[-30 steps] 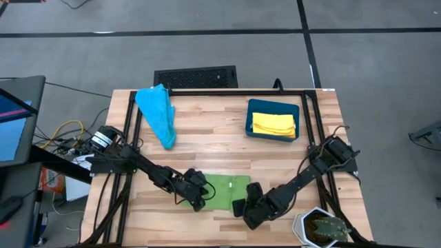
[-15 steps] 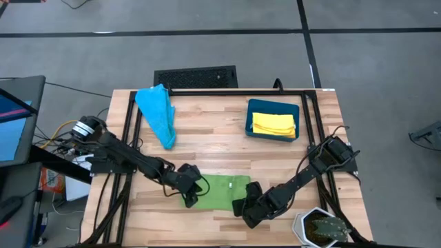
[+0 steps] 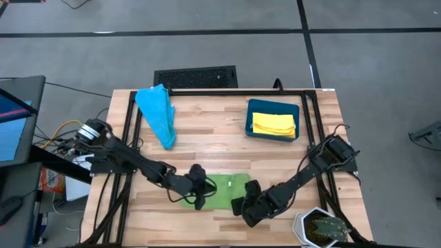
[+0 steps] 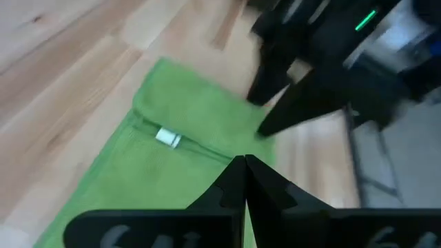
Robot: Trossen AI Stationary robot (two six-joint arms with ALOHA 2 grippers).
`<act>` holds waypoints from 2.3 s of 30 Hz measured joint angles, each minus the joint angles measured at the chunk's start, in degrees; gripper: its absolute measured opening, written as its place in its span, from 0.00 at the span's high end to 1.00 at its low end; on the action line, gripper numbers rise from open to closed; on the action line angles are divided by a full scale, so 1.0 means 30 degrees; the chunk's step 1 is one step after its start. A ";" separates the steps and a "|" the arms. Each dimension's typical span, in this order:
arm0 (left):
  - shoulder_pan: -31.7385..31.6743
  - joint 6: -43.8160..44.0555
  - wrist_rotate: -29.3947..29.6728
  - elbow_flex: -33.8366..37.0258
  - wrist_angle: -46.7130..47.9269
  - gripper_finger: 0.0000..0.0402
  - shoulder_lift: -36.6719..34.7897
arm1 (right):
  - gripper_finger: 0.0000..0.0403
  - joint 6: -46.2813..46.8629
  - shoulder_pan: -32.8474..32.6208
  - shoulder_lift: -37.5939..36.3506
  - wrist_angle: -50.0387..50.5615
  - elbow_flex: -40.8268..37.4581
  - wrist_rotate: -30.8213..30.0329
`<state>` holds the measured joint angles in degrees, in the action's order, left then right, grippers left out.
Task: Fold microfiber towels
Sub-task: Fold the green microfiber cloth
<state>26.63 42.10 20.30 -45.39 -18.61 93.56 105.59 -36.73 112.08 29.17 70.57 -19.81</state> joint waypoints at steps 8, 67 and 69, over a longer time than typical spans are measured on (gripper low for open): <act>0.0179 -0.2582 -0.0739 -0.3435 -0.1027 1.00 0.4139 | 0.33 0.0925 -0.1347 -0.1481 0.3915 0.0217 -0.0855; -0.0572 -0.4589 -0.5093 -1.1181 0.8072 1.00 0.8093 | 0.96 0.0789 -0.0447 0.0564 0.1165 0.0129 0.0582; -0.0419 -0.5225 -0.3962 -1.1236 0.8586 1.00 0.7354 | 0.94 0.0774 -0.0440 0.0564 0.1198 0.0129 0.0588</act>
<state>25.38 26.43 8.42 -79.10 7.14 115.62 107.91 -38.05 113.78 32.76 70.96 -18.05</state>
